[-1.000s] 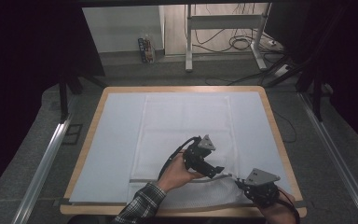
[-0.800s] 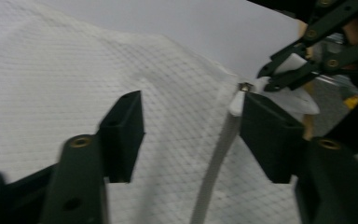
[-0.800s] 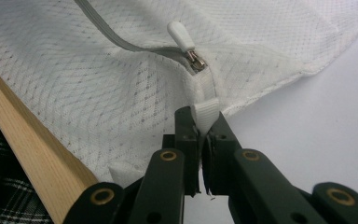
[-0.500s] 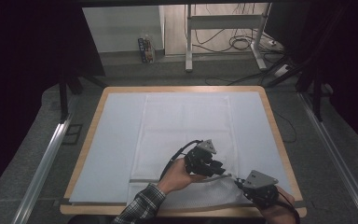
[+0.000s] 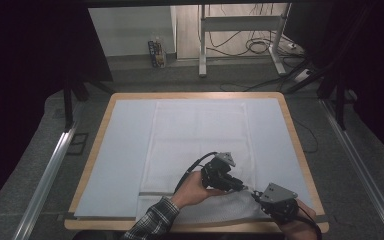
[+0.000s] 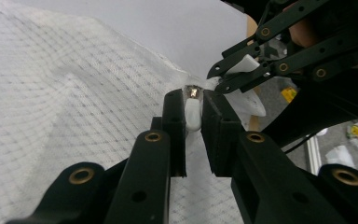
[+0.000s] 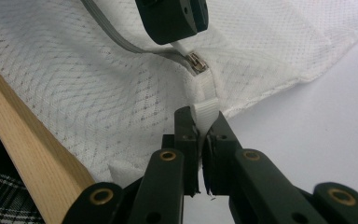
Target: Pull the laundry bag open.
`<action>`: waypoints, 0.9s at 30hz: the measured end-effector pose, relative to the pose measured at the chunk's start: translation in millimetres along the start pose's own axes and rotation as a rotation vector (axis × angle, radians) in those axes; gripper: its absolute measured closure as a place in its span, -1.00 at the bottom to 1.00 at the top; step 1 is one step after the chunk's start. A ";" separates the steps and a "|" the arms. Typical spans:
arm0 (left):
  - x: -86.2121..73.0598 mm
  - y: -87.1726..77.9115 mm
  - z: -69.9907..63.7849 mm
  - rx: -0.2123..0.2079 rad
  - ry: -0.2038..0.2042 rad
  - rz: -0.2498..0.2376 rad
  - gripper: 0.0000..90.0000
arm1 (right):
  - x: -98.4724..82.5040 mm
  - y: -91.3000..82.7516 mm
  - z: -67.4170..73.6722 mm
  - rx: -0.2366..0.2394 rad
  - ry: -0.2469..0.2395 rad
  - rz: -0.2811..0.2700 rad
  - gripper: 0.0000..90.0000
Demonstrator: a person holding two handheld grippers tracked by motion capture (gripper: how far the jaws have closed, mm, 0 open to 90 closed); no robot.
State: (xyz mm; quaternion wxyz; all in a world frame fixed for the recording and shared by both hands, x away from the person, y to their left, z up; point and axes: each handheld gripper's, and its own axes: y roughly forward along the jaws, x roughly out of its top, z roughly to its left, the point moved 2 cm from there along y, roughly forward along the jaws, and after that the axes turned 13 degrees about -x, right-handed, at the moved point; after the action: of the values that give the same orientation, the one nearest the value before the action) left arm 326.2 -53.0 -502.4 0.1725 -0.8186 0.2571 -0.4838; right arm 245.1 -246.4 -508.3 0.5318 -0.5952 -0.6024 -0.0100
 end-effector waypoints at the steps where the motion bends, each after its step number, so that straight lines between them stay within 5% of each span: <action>1: -0.3 0.2 0.9 -0.005 -0.006 -0.003 0.77 | 0.1 -0.1 0.1 -0.001 -0.001 -0.001 0.88; 10: -2.9 4.0 3.6 0.005 -0.022 0.017 0.74 | 0.3 -0.4 0.3 -0.001 -0.003 -0.004 0.88; 14: -1.4 0.7 1.9 -0.032 -0.034 -0.007 0.76 | -0.2 0.6 1.1 -0.005 -0.007 0.009 0.87; 22: -1.3 2.0 3.5 -0.036 -0.063 0.006 0.77 | 0.2 0.8 2.0 -0.010 -0.017 0.010 0.88; 27: -2.3 5.2 4.1 -0.008 -0.026 0.052 0.80 | -0.2 1.5 2.4 -0.008 -0.021 0.015 0.87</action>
State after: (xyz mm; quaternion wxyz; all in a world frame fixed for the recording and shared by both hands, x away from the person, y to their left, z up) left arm 327.6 -55.6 -508.7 0.1850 -0.8185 0.2778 -0.4676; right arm 244.6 -244.6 -510.4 0.5231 -0.6019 -0.6034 -0.0025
